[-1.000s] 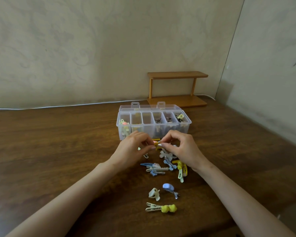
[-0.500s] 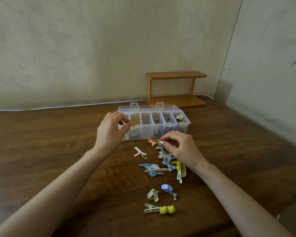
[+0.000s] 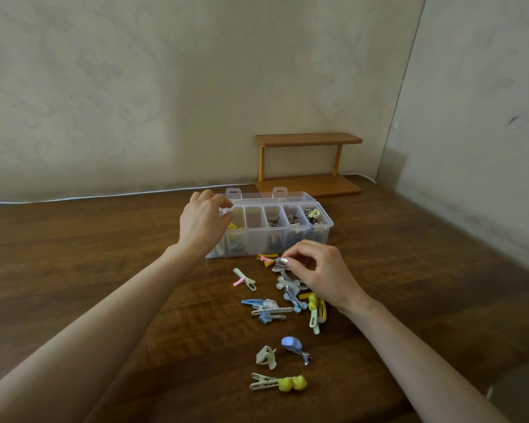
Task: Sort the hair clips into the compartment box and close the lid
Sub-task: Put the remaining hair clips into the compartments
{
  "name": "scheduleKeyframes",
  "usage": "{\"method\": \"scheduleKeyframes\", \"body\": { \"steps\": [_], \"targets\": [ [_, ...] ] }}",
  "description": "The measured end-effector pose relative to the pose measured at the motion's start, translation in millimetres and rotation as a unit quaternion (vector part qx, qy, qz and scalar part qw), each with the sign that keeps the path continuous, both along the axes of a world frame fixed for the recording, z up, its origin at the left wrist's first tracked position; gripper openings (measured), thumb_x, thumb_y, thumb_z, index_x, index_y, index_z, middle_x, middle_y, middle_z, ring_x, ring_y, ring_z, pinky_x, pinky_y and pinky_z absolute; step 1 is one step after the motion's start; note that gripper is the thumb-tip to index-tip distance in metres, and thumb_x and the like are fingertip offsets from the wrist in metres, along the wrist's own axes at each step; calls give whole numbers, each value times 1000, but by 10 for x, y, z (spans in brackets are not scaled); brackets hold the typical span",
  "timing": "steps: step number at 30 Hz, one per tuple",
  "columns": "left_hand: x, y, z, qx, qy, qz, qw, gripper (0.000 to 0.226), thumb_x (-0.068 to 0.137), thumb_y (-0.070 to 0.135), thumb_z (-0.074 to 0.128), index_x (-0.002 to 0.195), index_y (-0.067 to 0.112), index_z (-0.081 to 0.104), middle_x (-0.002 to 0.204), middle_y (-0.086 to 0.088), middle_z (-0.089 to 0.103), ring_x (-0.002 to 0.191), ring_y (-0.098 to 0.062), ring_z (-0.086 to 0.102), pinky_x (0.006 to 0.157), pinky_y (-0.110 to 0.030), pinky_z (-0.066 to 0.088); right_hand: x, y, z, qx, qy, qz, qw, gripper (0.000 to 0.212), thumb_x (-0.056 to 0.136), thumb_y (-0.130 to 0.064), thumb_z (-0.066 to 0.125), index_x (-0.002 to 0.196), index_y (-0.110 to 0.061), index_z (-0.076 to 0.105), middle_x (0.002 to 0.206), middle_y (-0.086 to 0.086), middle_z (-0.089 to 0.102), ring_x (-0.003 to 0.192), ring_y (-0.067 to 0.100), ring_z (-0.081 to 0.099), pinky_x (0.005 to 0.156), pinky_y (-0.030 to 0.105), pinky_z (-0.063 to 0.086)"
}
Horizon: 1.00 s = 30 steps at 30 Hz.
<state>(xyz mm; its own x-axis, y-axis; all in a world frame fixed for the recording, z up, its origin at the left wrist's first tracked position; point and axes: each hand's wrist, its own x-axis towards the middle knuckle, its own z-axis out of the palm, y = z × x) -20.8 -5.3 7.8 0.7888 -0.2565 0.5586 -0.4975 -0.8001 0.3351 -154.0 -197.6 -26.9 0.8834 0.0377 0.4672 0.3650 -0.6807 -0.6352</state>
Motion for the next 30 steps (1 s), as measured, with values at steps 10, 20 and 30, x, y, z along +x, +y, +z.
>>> {"method": "scheduleKeyframes", "body": {
  "steps": [10,20,30],
  "targets": [
    [-502,302,-131,34,-67,-140,987,17,80,25,69,95,17,64,95,1,61,88,-12,48,65,-21,36,13,6,-3,-12,-4,-4,1000,9,88,-18,63,92,-15,70,88,-8,66,86,4,60,76,30,52],
    [-684,147,-358,148,34,-219,964,23,81,41,65,96,24,64,96,14,45,94,-6,43,65,-7,28,19,-8,-7,-9,-1,-9,1000,8,88,-19,63,89,-17,71,86,-9,67,84,4,61,73,27,51],
    [-688,286,-277,66,-44,-230,970,9,82,21,68,90,18,66,87,6,63,80,-7,51,68,-22,42,12,-7,3,-8,4,-8,1000,9,88,-20,62,90,-16,71,85,-9,67,84,4,61,76,33,53]
  ]
}}
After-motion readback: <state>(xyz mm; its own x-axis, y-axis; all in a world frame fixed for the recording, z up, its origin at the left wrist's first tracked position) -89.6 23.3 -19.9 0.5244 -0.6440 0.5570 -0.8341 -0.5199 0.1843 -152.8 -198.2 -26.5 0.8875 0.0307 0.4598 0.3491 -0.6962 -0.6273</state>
